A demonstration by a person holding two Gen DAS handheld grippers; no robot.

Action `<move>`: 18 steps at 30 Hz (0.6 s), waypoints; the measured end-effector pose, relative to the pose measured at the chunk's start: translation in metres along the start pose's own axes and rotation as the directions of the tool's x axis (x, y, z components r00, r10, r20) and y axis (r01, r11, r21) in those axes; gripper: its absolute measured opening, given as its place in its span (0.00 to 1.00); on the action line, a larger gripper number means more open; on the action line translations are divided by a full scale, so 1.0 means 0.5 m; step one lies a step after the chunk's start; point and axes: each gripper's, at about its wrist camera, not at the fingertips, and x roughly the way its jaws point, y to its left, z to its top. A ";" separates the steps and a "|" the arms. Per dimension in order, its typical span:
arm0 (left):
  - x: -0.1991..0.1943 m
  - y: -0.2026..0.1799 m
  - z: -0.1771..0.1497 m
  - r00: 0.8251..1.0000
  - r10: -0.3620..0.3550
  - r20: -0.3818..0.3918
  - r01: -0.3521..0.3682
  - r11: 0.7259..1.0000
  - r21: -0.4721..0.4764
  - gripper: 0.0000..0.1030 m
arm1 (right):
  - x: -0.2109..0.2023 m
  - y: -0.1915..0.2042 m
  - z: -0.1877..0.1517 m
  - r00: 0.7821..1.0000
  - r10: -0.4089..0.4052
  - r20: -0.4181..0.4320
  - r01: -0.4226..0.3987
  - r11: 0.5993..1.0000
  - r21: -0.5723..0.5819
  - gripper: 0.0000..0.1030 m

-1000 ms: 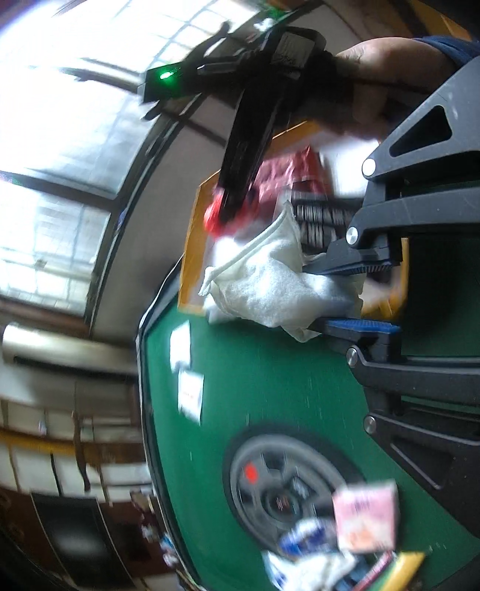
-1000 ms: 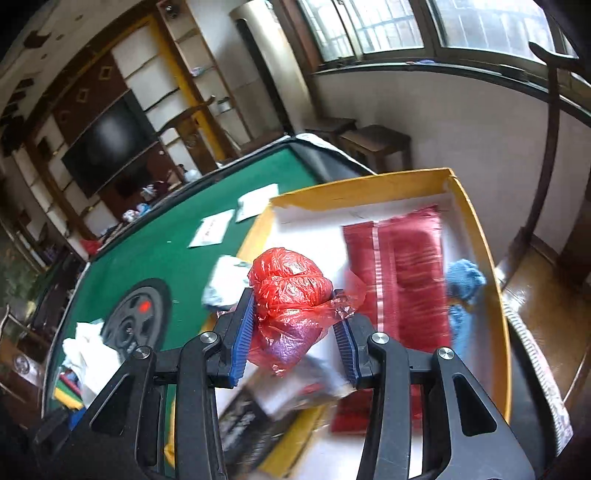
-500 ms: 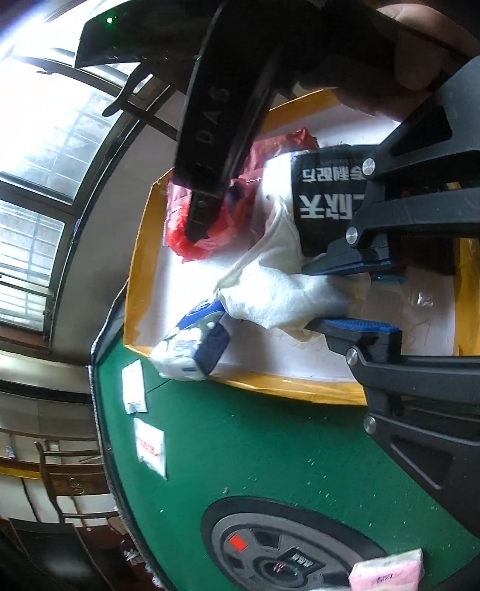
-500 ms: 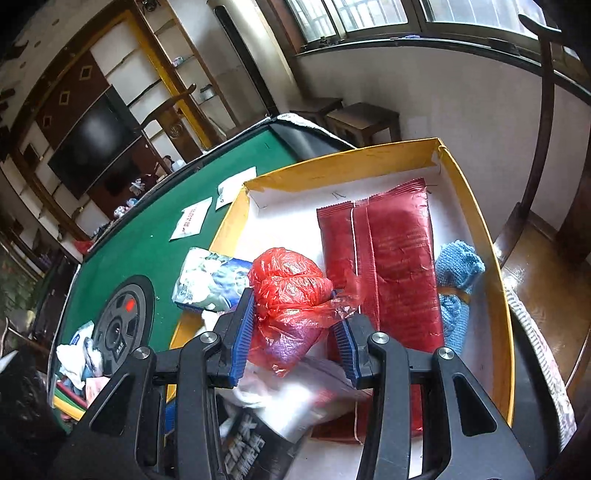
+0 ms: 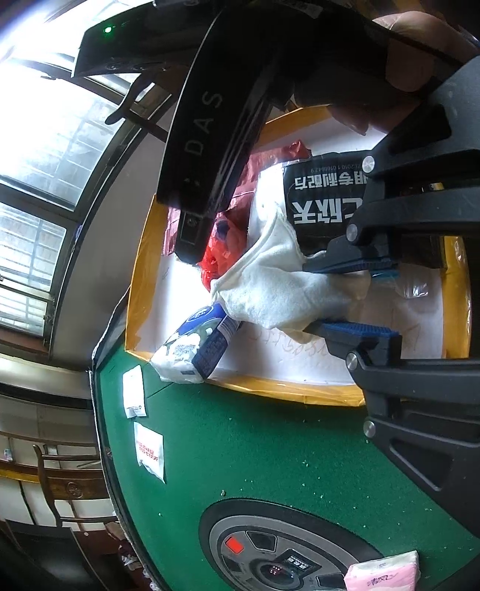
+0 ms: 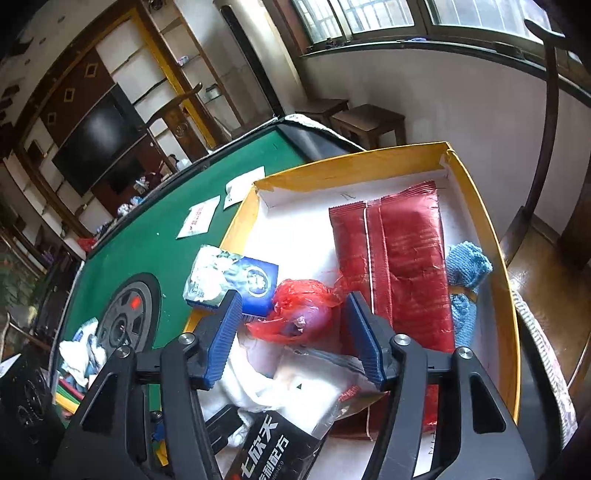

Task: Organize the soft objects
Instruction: 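Open both grippers to release the towel and red bag into the box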

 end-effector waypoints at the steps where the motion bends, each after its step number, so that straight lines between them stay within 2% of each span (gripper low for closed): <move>1: -0.003 0.001 0.002 1.000 -0.003 0.004 0.003 1.000 -0.004 0.24 | -0.003 -0.001 0.000 1.000 0.004 0.004 -0.004 1.000 0.006 0.57; 3: -0.011 0.001 0.004 1.000 -0.010 0.019 0.010 1.000 -0.009 0.25 | -0.009 -0.003 0.000 1.000 0.005 0.017 -0.005 1.000 0.012 0.57; 9: -0.035 -0.009 0.006 0.997 -0.011 0.081 0.011 1.000 -0.001 0.46 | -0.028 -0.006 0.001 0.999 0.011 0.052 -0.012 1.000 0.024 0.57; 18: -0.057 -0.006 0.011 0.995 -0.003 0.105 0.005 1.000 -0.012 0.46 | -0.039 -0.001 0.001 0.996 0.025 0.081 -0.027 0.999 0.017 0.57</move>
